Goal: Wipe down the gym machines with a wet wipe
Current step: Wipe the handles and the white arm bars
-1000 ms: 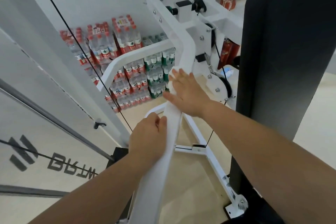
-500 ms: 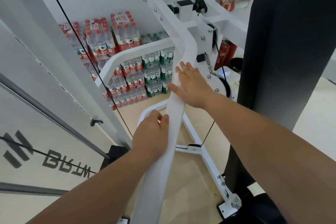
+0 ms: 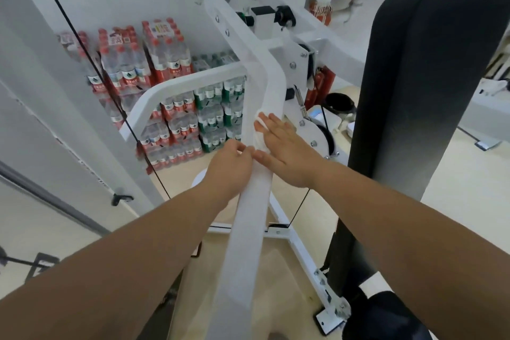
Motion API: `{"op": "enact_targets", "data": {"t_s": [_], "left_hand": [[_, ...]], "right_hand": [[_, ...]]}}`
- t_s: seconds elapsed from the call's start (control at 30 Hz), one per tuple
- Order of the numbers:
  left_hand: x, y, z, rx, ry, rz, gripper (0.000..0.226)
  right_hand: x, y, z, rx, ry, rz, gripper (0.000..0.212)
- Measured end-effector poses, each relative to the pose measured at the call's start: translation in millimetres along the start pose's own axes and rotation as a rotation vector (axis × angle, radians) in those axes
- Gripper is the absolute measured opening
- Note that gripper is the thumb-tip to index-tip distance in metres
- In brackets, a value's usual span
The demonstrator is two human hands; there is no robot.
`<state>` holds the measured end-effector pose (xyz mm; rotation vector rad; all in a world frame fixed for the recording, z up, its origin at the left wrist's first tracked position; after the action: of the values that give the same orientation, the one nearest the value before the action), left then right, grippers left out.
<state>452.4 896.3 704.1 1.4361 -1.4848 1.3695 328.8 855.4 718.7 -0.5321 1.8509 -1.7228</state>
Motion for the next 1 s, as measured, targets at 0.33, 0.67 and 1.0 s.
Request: {"op": "enact_targets", "data": {"t_s": [0.33, 0.67, 1.0], "left_hand": [[9, 19, 51, 0.062, 0.116, 0.162, 0.037], [9, 12, 46, 0.146, 0.124, 0.214, 0.032], [-37, 4, 16, 0.120, -0.208, -0.377, 0.043]], "right_hand": [[50, -14, 78, -0.059, 0.225, -0.004, 0.087], [89, -24, 121, -0.010, 0.338, 0.027, 0.088], [16, -4, 1, -0.014, -0.219, -0.134, 0.093]]}}
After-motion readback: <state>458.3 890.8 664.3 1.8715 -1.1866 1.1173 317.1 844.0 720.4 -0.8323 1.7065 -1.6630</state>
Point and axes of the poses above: each hand's wrist, its own z-axis towards the middle knuckle, its own y-axis out of the palm, x = y × z, the point moved 9 cm from there along z, towards the middle knuckle, and after that the axes turned 13 degrees about -z, right-handed, at the moved point
